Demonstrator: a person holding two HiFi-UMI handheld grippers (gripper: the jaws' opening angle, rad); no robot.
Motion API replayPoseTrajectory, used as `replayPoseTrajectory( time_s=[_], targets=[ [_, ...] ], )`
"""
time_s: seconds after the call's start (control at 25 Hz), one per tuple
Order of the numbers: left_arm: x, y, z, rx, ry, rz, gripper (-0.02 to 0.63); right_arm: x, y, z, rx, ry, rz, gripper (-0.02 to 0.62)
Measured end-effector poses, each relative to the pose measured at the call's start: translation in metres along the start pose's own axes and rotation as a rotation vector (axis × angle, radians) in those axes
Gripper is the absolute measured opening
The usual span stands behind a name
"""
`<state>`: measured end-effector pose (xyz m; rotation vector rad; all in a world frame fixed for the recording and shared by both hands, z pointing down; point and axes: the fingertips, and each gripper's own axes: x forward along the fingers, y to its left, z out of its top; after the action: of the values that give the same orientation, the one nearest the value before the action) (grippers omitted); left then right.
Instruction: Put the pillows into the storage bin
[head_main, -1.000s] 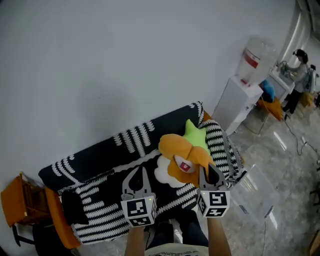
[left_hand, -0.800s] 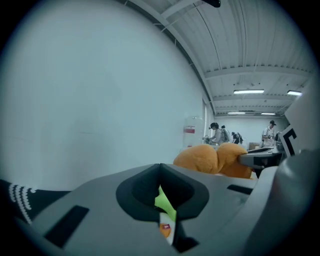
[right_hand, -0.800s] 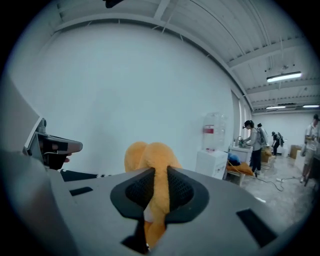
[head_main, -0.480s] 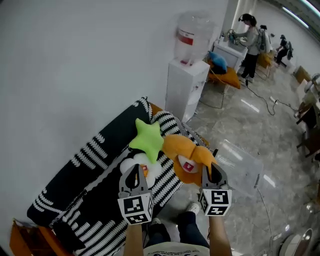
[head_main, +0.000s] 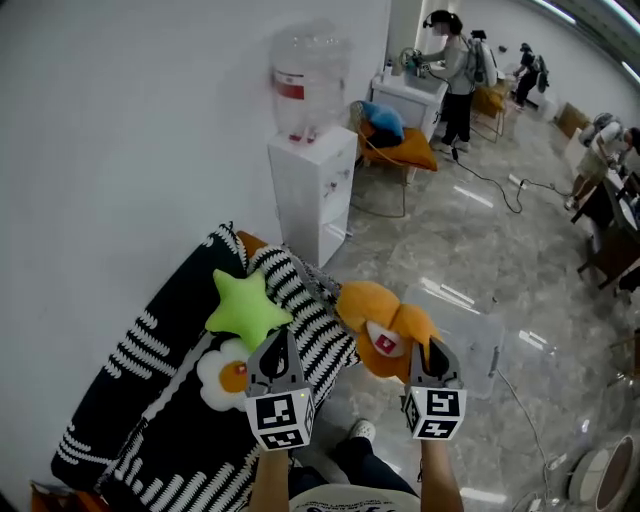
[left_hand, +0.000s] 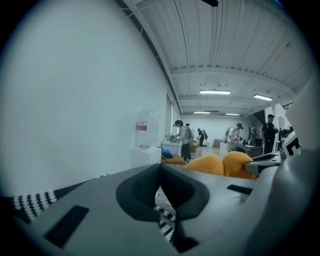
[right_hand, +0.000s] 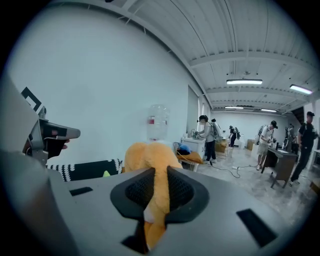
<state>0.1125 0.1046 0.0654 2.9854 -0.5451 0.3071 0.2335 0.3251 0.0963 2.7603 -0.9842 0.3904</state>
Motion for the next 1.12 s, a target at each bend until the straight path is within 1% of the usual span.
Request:
replayPoseTrajectory(
  time_s=[0.24, 0.48, 0.8, 1.12],
  targets=[
    [0.06, -0.084, -0.002, 0.01, 0.014, -0.062, 0.015, 0.02, -0.089, -0.012, 0.031, 0.019, -0.065, 0.061],
    [0.101, -0.151, -0.009, 0.016, 0.046, -0.122, 0.014, 0.033, -0.163, -0.035, 0.062, 0.071, -0.135, 0.061],
    [0.157, -0.194, -0.033, 0.043, 0.122, -0.186, 0.014, 0.064, -0.221, -0.076, 0.101, 0.146, -0.217, 0.061],
    [0.229, -0.226, -0.058, 0.069, 0.195, -0.267, 0.014, 0.111, -0.263, -0.116, 0.137, 0.224, -0.294, 0.061]
  ],
)
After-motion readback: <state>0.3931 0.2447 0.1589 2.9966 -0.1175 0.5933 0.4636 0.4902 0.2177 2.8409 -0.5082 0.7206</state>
